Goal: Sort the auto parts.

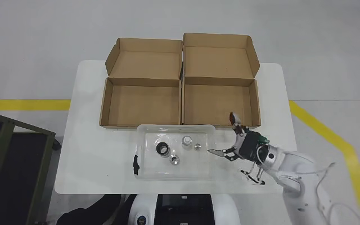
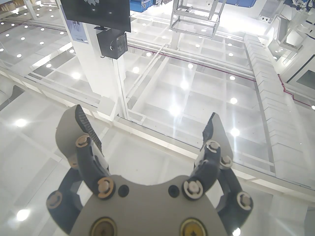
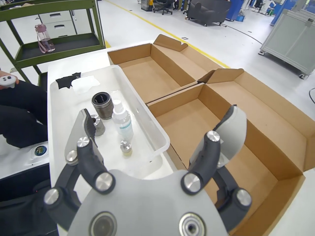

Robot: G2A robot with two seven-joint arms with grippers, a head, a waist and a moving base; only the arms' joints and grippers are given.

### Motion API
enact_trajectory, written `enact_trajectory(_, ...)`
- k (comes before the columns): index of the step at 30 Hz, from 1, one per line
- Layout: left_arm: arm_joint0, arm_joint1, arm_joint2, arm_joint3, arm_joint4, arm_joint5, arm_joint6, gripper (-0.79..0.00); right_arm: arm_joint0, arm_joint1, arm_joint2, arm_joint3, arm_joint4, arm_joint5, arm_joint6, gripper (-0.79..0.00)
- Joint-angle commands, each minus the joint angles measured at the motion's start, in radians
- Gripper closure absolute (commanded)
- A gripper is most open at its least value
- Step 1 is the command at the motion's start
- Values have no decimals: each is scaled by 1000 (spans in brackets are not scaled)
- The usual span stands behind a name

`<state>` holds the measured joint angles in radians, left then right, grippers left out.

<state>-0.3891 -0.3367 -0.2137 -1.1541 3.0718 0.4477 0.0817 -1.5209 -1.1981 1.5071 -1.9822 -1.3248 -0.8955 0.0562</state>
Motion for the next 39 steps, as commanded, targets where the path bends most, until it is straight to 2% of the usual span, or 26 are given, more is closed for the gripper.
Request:
enact_trajectory(1,0,0,0,0,0,0,0,-785,11,1,-28,0,-14,-12,20,-785)
enact_trajectory(19,0,0,0,0,0,0,0,-785,152,5,-249,29,-111,-27,214,-785)
enact_trajectory(39,0,0,0,0,0,0,0,-785,264,10,-369,136,-49,-58,355,-785)
